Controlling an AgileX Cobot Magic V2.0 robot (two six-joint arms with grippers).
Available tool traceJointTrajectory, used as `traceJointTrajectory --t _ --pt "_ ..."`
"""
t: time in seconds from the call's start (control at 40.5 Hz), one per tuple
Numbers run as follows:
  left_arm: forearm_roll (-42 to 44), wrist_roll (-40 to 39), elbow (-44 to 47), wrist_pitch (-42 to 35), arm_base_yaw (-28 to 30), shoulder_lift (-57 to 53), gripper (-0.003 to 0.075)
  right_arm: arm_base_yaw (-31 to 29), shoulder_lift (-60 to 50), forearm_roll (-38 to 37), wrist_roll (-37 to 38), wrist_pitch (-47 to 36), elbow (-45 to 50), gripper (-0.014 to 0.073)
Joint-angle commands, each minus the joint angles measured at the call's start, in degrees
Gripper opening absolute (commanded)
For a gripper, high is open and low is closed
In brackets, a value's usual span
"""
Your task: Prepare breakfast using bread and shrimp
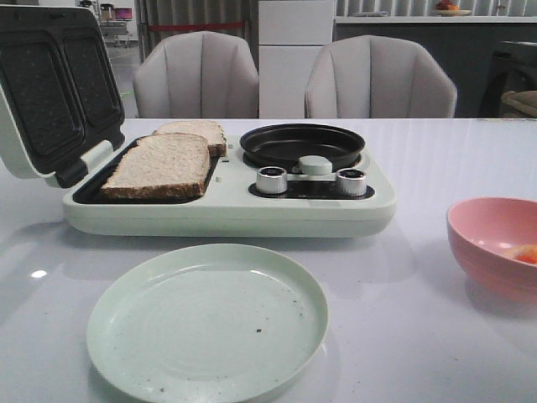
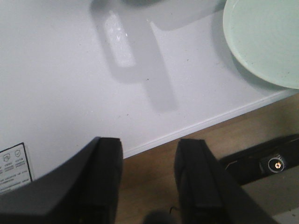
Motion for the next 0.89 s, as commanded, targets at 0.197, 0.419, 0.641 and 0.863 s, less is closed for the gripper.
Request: traceJointTrajectory --t 0.197,0.419,0.641,0.863 --pt "2.3 0.8 -6.3 -0.8 9.3 13.3 0.011 0.0 0.0 0.5 0.1 -3.1 -1.5 0.054" --pt "-6.3 15.0 -10.3 -5.0 26.7 19.5 0.0108 0.0 0.0 0.5 0.1 -3.1 -1.5 0.054" --pt "-26.1 28.8 -16.9 -10.0 47.1 24.7 0.0108 0.0 0.0 0.5 0.1 -3.1 -1.5 0.054" --pt "-40.3 30.4 -25.3 -14.0 56.9 32.5 0.0107 0.0 0.0 0.5 0.1 -3.1 -1.5 0.054"
